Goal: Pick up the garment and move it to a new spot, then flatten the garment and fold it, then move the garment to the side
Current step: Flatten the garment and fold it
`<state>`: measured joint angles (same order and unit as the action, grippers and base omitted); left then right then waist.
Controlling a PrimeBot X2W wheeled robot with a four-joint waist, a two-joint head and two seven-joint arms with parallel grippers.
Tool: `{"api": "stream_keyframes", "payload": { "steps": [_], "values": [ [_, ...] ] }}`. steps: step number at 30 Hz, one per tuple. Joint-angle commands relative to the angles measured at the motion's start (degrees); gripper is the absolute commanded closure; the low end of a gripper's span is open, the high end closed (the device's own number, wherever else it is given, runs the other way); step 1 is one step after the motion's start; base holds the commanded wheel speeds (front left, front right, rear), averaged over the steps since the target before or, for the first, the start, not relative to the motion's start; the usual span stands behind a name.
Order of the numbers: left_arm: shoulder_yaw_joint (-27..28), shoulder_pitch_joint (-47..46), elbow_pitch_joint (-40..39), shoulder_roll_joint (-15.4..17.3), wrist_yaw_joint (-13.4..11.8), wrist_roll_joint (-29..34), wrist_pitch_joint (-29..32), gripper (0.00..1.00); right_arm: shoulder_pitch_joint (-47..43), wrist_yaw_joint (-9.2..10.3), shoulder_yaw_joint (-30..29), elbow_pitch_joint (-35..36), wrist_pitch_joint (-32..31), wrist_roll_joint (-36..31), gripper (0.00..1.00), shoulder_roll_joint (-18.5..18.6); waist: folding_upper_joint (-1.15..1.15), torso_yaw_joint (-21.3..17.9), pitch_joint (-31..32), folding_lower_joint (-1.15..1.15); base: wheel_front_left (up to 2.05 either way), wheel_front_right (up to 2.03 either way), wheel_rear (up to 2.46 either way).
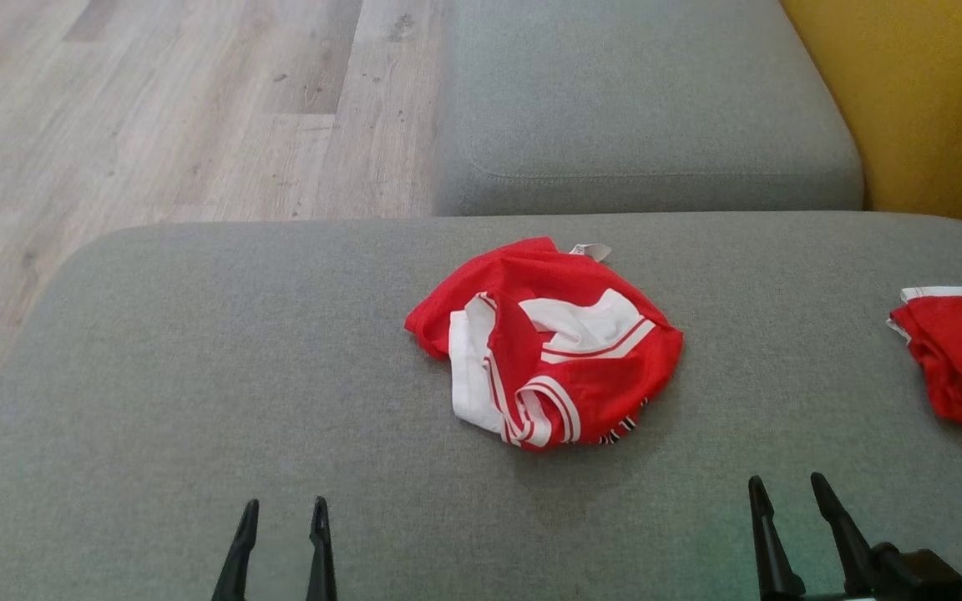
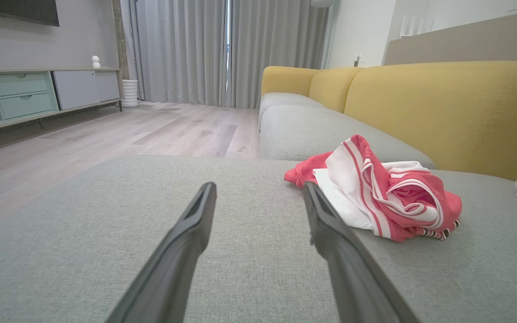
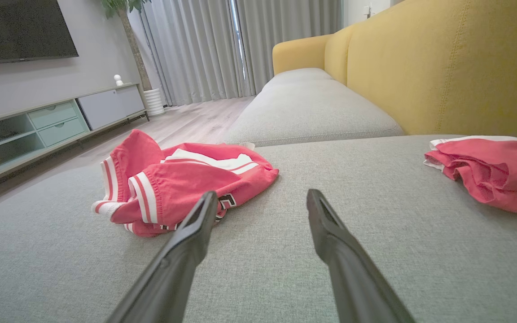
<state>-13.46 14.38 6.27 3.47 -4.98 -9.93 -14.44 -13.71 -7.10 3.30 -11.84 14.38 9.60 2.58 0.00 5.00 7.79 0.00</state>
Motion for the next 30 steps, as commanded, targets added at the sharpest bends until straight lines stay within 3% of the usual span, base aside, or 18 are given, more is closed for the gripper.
{"api": "stream_keyframes", "payload": {
  "steps": [1,9,18,22,25,30],
  "values": [
    [1.0,-3.1,-1.7,-0.6,0.1,0.4,-0.6,0.00,2.0,-0.39,1.4,2.2,0.6,0.3,0.00,0.4,0.00,-0.1,-0.4,0.00,0.00,0.00,0.00],
    [-4.3,-12.0,-0.7,-0.6,2.5,0.3,-0.6,0.00,3.8,-0.39,1.5,3.6,0.6,-0.7,0.00,0.8,0.00,-1.7,-5.1,0.00,0.00,0.00,0.00],
    [-15.2,-28.7,5.9,-0.6,5.9,-1.0,0.8,0.00,6.9,-0.39,3.2,4.7,0.6,-1.3,0.00,1.8,0.00,-5.0,-11.7,0.00,0.00,0.00,0.00],
    [-21.0,-37.0,9.2,-0.6,7.2,-3.1,4.5,0.00,9.5,-0.39,4.5,5.0,0.6,-1.6,0.00,2.3,0.00,-7.1,-15.1,0.00,0.00,0.00,0.00],
    [-24.0,-41.9,12.3,-0.6,6.9,-6.5,7.8,0.00,11.4,-0.39,5.2,5.1,0.6,-1.7,0.00,2.5,0.00,-8.7,-17.1,0.00,0.00,0.00,0.00],
    [-25.9,-48.3,21.3,-0.6,4.3,-10.7,13.6,0.00,14.0,-0.39,6.5,5.0,0.6,-1.7,0.00,2.9,0.00,-11.6,-19.5,0.00,0.00,0.00,0.00]
  ]
}}
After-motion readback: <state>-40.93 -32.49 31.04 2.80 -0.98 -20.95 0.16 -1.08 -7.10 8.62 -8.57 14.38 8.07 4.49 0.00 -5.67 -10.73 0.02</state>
